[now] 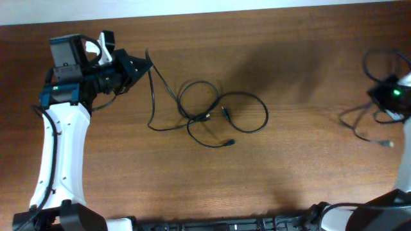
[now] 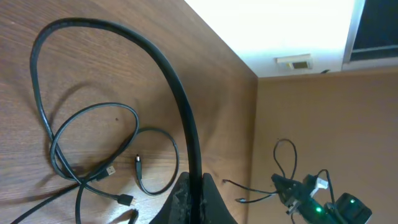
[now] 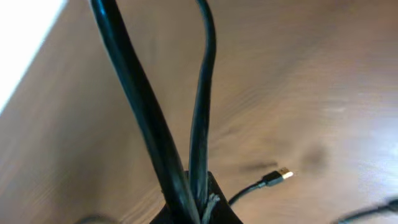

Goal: Untangle cables

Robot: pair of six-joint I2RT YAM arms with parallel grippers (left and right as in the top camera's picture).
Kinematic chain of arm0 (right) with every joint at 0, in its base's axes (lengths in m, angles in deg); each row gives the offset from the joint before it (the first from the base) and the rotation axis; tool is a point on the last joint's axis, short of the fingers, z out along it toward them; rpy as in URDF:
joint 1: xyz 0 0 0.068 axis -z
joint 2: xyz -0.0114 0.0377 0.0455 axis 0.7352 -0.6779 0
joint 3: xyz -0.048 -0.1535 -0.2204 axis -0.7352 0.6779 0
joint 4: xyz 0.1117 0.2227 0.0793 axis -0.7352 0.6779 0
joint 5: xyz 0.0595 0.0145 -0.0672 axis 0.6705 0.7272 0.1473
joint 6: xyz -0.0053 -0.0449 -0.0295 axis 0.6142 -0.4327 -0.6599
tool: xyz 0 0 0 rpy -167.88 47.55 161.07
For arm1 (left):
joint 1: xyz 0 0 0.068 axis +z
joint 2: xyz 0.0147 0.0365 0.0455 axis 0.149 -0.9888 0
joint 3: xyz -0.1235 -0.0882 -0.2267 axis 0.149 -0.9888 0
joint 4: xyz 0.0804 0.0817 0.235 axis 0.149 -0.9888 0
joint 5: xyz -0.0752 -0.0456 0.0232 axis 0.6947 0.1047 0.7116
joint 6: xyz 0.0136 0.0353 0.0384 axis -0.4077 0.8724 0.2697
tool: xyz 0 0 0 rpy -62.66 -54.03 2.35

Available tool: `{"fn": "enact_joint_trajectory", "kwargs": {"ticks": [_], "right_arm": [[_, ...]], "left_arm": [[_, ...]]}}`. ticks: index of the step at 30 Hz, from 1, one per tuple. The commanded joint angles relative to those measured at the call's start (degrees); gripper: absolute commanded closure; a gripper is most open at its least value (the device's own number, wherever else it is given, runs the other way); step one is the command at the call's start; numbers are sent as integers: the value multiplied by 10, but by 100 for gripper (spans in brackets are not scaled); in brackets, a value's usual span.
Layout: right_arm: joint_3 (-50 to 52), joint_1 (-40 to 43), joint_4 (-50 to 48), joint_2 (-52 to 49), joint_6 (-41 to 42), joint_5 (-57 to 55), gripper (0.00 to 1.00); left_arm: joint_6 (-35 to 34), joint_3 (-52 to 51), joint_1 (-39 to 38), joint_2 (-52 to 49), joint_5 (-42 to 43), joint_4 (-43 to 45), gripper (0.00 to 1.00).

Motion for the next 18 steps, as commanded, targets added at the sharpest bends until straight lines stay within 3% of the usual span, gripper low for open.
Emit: {"fn": "enact_joint_trajectory", "kwargs": {"ticks": [1,8,13,18], "right_arm": [[-5,82,22,1,-8,-74,96],[-4,273,30,0,-21,-73,96],[-4,336,19,-3,-5,-73,96],[-4,347,-8,-15,-3,-74,96]], "left_arm": [[14,3,-12,-2,-15,1,100],[14,3,-14,-2,-15,2,100],[14,3,-14,-2,-15,2,100],[14,3,-14,-2,-15,2,100]]}}
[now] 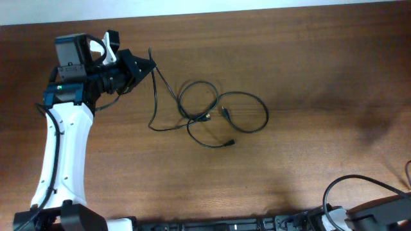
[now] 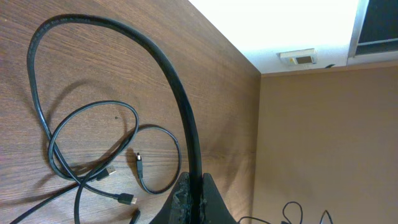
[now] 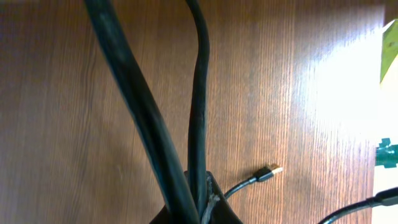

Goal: Untangle cables

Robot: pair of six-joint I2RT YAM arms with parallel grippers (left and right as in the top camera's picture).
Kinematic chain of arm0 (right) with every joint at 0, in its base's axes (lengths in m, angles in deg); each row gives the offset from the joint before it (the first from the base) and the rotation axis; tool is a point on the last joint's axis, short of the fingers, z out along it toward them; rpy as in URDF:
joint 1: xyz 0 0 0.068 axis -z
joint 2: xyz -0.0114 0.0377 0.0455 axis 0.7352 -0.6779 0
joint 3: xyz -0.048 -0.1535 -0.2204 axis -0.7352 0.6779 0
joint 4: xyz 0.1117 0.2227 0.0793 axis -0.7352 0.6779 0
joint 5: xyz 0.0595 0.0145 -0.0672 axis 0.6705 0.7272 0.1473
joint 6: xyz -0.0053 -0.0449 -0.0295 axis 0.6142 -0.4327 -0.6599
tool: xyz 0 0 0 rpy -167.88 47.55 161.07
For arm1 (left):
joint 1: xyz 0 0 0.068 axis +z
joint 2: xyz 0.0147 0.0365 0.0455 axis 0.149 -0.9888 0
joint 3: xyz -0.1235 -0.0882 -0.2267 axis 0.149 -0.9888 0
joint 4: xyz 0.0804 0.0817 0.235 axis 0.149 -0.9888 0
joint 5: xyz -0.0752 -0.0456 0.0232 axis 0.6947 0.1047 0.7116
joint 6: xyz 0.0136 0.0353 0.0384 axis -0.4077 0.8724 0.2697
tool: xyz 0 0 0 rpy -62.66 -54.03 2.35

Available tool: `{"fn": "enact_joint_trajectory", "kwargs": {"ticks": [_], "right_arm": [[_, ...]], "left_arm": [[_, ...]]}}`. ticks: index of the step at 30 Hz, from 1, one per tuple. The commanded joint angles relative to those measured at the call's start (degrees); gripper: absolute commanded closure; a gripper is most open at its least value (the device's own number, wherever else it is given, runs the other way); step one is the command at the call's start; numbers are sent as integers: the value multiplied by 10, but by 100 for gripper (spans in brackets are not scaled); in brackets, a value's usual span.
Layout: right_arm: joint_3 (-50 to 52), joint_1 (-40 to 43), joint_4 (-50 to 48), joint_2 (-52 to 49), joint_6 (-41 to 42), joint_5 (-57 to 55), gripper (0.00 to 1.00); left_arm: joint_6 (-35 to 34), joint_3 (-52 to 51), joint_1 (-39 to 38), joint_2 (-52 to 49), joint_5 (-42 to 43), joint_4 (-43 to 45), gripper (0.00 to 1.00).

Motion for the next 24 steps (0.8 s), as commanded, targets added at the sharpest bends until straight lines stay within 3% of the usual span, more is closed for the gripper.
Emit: {"fn": "enact_joint_trajectory", "kwargs": {"ticks": [1,7,9,11,14,19,24], "right_arm": [[-4,2,-17,-18,6,-5,96],[-4,2,-30,-76,6,-2,95],[-4,2,-34,-95,6,14,54],[-4,2,-34,-106,6,33,38],[-4,2,-34,-105,6,40,24],[-4,2,-29,-105,-2,85,17],[-7,2,-46,-104,-64,220,16]], "left_arm": [[11,3,-1,-2,-4,2,100],[11,3,-1,-2,-4,2,100],[11,3,-1,-2,-4,2,100],[11,3,-1,-2,-4,1,100],[11,3,-1,-2,-4,1,100],[11,3,-1,-2,-4,1,100],[11,3,-1,-2,-4,2,100]]}}
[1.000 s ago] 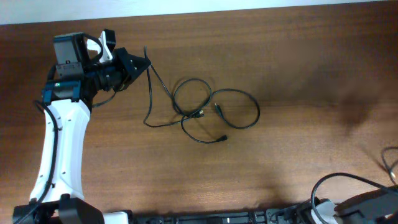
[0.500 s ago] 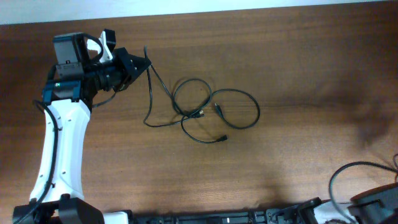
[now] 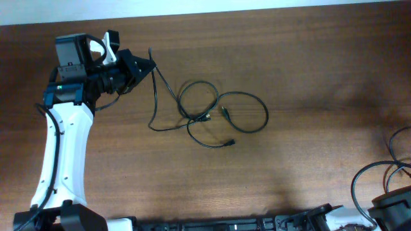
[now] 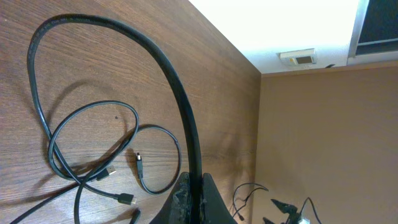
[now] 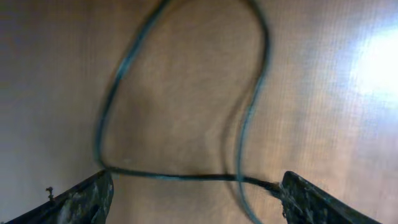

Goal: Untangle cables

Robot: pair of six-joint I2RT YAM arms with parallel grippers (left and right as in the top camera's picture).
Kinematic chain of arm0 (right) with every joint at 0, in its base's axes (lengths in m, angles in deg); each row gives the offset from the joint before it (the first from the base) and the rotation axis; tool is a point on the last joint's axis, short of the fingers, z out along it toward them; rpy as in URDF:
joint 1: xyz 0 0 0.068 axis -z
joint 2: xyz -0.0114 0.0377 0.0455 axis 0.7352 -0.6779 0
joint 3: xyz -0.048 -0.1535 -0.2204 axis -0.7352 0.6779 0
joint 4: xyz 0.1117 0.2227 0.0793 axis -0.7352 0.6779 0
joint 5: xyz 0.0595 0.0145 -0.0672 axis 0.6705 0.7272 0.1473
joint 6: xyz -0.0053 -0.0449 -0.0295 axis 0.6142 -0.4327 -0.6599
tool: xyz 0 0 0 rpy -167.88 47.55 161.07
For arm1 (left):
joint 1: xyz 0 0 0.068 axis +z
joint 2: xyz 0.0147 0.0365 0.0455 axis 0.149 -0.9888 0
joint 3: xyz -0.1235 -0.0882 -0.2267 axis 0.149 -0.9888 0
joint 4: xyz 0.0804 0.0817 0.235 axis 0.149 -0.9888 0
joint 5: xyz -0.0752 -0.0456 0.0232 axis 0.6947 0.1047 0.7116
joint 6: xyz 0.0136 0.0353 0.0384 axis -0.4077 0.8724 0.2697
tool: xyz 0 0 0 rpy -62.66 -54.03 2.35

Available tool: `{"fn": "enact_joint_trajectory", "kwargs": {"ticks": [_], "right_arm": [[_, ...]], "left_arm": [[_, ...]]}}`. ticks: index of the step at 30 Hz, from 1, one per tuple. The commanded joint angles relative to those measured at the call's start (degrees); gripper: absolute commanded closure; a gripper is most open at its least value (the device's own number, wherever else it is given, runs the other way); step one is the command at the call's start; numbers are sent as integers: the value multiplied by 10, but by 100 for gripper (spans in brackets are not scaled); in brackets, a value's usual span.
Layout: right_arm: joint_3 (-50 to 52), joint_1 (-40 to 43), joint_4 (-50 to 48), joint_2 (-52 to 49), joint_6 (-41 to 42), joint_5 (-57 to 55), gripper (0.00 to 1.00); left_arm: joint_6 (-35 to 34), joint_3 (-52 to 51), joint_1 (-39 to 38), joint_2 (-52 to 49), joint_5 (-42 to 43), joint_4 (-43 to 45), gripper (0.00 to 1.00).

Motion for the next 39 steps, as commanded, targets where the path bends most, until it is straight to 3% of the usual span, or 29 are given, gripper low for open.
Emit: {"fn": "enact_joint_trajectory", "kwargs": {"ticks": [1,5,12,19,25,28,39], "right_arm": [[-9,1,-7,3,-60,130,16],[-17,-14,-7,15,-125,224,16],[-21,-130,-7,62,-182,232,16],[-21,-325,-5,70,-224,235,14],[-21,-482,-12,70,-286,269,14],[-21,-561,-54,70,-286,299,13],[-21,-681,-238,76,-286,449,10]], "left_arm": [[11,3,-1,-2,-4,2,100],[11,3,-1,-2,-4,2,100],[11,3,-8,-2,29,34,100],[92,3,-47,-1,214,253,100],[90,3,-85,-1,416,528,100],[44,3,-96,1,438,631,100],[43,3,-98,1,438,628,100]]}}
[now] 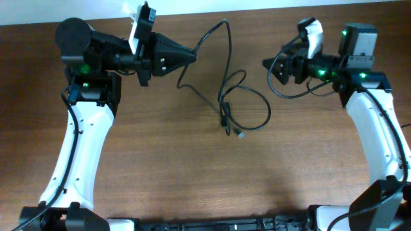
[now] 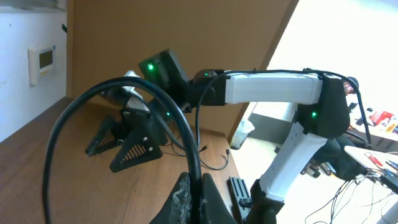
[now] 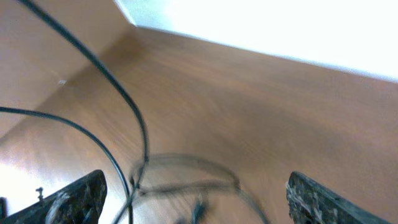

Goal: Untangle cables

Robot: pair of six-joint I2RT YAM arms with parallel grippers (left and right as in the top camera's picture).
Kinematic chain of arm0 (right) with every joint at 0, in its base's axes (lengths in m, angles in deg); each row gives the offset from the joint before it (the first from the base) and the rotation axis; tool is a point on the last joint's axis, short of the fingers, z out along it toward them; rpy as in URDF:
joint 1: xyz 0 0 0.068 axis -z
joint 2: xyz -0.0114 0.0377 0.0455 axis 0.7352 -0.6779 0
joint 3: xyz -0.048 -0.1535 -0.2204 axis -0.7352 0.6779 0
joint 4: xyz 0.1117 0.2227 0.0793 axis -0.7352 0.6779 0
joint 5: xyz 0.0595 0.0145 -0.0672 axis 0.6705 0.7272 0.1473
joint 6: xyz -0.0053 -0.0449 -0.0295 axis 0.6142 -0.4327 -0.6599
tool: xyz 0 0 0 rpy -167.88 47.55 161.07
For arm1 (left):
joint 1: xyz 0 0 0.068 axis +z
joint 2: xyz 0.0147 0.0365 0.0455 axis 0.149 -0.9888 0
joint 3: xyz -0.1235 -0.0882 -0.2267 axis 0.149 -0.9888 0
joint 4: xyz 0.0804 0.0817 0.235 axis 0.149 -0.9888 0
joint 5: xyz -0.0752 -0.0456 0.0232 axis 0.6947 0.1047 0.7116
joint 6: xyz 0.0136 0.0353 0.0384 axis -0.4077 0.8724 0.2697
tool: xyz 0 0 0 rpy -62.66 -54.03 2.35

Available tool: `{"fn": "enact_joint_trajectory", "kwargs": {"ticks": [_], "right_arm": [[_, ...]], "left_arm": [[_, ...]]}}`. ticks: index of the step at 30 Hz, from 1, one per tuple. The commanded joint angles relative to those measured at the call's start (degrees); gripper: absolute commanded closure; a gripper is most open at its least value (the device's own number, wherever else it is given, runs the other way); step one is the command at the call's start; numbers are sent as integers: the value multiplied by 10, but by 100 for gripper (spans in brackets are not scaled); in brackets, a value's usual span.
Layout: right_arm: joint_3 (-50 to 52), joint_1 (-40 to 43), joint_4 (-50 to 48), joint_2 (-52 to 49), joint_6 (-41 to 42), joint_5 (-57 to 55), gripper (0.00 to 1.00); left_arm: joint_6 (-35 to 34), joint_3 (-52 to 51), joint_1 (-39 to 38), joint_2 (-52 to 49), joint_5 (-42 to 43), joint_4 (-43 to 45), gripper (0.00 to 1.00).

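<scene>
A black cable (image 1: 226,23) rises from my left gripper (image 1: 191,56), arcs over the table's far side and drops into a small tangle. Its loop (image 1: 268,114) and plug ends (image 1: 239,134) lie mid-table. In the left wrist view my left gripper (image 2: 194,190) is shut on that cable (image 2: 186,134), and my right gripper (image 2: 121,146) faces it, open. My right gripper (image 1: 268,69) hangs open at the right of the raised cable. In the right wrist view its fingers (image 3: 74,196) stand wide apart with nothing between, and the cable (image 3: 134,112) and the blurred loop are below.
Brown wooden table (image 1: 160,167) with its far edge (image 1: 257,8) just behind both grippers. A thin dark wire (image 1: 289,88) loops under my right wrist. Both white arms reach in from the sides.
My left gripper has moved right and up with the cable, which now stands in a tall arc. The tangle is pulled narrower and sits further right. My open right gripper has come from the near right corner to the far right.
My left gripper stayed shut on one cable end at the far left while the tangle lay mid-table. My right gripper was shut on another cable at the right edge, then beyond it, then open with that cable loose below. Now both grippers face each other over the tangle.
</scene>
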Motion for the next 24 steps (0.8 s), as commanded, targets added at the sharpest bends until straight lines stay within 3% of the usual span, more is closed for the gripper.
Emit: {"fn": "enact_joint_trajectory", "kwargs": {"ticks": [1,3,5,7,14,24], "right_arm": [[-10,-35,-53,20,-4,71,10],[-10,-56,-94,26,-4,75,11],[-10,-75,-128,28,-4,89,23],[-10,-91,-163,28,-4,108,26],[-10,-116,-257,28,-4,196,1],[-10,-145,-279,28,2,314,1]], "left_arm": [[-5,4,-2,1,8,2,100],[-5,4,-2,1,8,2,100],[-5,4,-6,1,8,2,100],[-5,4,-17,1,8,2,100],[-2,4,-48,1,8,3,100],[-1,4,-48,1,-35,2,100]]}}
